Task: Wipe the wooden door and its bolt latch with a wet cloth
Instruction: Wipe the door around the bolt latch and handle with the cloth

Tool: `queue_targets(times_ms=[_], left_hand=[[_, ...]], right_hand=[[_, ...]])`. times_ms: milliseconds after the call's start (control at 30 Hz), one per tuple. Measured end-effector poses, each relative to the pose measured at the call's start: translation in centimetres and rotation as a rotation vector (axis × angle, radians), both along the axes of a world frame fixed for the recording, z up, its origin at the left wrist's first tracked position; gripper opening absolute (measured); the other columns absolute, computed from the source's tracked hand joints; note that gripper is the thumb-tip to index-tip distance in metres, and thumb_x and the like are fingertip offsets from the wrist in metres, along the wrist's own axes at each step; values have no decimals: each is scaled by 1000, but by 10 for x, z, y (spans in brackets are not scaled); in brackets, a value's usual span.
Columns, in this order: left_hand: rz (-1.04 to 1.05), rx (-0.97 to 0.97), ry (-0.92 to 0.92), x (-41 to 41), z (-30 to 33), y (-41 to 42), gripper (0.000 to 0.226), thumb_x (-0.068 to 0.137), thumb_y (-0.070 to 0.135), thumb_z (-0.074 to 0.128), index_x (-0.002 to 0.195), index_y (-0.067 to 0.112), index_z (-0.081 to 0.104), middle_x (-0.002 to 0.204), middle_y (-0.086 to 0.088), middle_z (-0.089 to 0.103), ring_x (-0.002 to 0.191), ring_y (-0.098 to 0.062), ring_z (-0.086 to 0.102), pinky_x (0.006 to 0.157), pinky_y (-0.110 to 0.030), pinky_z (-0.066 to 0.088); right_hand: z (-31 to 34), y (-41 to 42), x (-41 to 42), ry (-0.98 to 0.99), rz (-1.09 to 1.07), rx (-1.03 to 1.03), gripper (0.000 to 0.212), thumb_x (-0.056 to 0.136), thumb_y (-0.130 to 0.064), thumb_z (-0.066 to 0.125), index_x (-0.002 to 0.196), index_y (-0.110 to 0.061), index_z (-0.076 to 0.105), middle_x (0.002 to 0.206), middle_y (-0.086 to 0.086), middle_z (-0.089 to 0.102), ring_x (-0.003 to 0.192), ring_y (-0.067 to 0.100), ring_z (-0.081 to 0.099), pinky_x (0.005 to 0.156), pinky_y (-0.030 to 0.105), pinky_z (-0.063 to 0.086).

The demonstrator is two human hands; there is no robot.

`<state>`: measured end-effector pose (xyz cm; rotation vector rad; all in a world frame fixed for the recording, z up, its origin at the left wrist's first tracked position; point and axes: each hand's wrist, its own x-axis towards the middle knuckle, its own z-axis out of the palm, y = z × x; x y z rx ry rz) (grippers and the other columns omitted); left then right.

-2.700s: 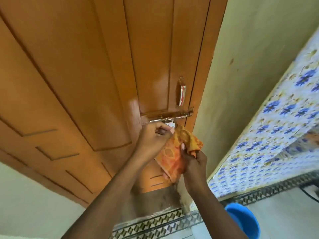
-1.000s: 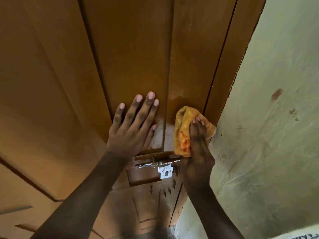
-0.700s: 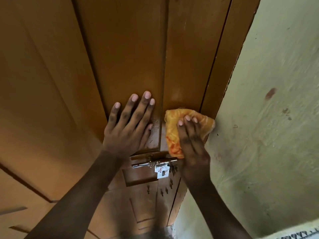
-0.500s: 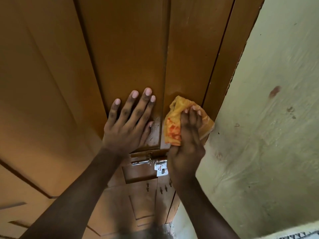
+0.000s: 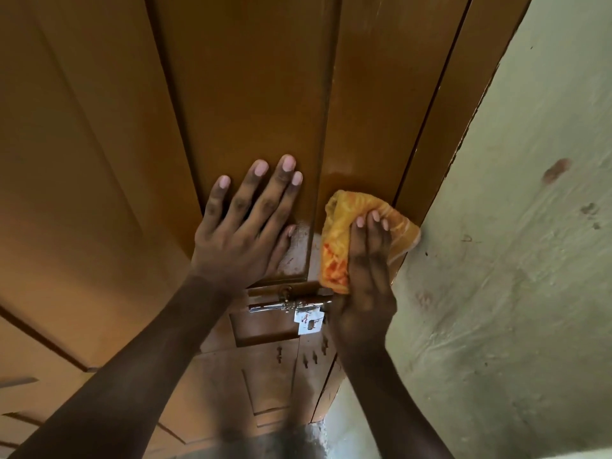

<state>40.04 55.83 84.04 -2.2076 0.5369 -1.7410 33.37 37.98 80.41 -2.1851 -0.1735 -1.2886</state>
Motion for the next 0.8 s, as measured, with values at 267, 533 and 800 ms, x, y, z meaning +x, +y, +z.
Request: queue_targets(times_ms=[267, 533, 800], left_hand=[[34, 13, -2, 1, 1, 0, 74, 102, 49, 48, 164, 13, 29, 169, -6, 24, 155, -27, 23, 122, -48, 16], [10, -2, 9, 1, 1, -1, 72, 101, 47, 49, 163, 13, 32, 168, -6, 28, 155, -28, 26, 123, -48, 17], [3, -10, 11, 0, 0, -1, 73, 102, 47, 48, 164, 12, 29, 169, -7, 23, 155, -28, 25, 123, -49, 18]], right_hand=[[30, 7, -1, 30, -49, 83, 50, 108, -36, 36, 145, -4, 49, 150, 19, 51, 141, 41, 47, 99, 57, 55], [15, -16, -10, 5, -28, 199, 48, 104, -30, 45, 142, -2, 53, 140, 19, 61, 123, 40, 63, 85, 55, 62], [-27, -4, -7, -12, -12, 18, 50, 107, -35, 46, 150, -11, 38, 153, 18, 45, 139, 42, 49, 78, 61, 60]])
